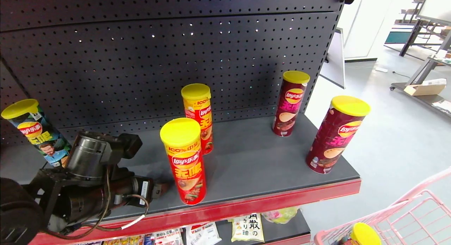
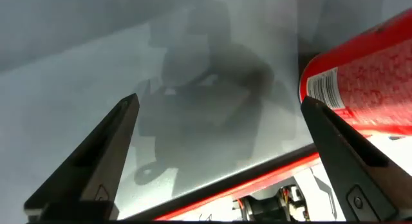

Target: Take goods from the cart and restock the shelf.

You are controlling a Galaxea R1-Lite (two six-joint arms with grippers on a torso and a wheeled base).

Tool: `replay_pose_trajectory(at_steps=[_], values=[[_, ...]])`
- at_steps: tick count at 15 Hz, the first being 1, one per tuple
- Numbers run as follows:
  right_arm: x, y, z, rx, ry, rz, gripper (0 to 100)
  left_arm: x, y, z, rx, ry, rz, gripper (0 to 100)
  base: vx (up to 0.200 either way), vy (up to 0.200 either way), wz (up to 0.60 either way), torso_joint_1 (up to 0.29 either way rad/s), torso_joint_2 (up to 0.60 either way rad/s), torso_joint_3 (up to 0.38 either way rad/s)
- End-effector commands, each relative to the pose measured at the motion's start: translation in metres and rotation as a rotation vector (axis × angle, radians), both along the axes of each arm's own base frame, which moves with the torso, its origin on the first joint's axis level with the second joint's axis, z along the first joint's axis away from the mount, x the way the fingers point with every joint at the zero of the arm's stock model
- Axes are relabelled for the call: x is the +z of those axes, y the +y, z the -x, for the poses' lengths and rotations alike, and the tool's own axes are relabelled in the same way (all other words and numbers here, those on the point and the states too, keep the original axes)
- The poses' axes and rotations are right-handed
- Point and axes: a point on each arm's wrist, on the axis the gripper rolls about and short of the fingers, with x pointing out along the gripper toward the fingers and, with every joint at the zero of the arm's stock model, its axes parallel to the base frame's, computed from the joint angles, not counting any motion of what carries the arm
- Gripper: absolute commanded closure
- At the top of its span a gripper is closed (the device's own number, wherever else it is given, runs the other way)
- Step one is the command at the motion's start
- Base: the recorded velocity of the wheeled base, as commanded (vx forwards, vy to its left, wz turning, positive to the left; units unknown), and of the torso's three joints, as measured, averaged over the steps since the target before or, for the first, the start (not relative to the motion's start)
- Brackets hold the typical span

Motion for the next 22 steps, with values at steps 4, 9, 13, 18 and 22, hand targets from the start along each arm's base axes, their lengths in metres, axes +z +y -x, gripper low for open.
replay_pose_trajectory(at_steps=[4, 9, 13, 18, 22], values=[[0.001, 0.000, 0.000, -0.001, -0.003, 0.001, 0, -0.005, -0.005, -0.004, -0.011, 0.015, -0.010, 0, 0.000, 0.000, 0.00, 0.000, 0.00, 0.000], [0.002, 0.000, 0.000, -0.001, -0.005, 0.001, 0, -0.006, -0.008, -0.011, -0.012, 0.014, -0.011, 0, 0.000, 0.000, 0.00, 0.000, 0.00, 0.000], [0.002, 0.000, 0.000, -0.001, -0.003, 0.001, 0, -0.006, -0.011, -0.015, -0.016, 0.013, -0.011, 0, 0.000, 0.000, 0.00, 0.000, 0.00, 0.000], [0.001, 0.000, 0.000, -0.001, 0.000, 0.001, 0, -0.005, -0.015, -0.018, -0.022, 0.010, -0.010, 0, 0.000, 0.000, 0.00, 0.000, 0.00, 0.000], [0.002, 0.000, 0.000, -0.001, -0.003, 0.001, 0, -0.006, -0.017, -0.021, -0.024, 0.011, -0.011, 0, 0.000, 0.000, 0.00, 0.000, 0.00, 0.000]])
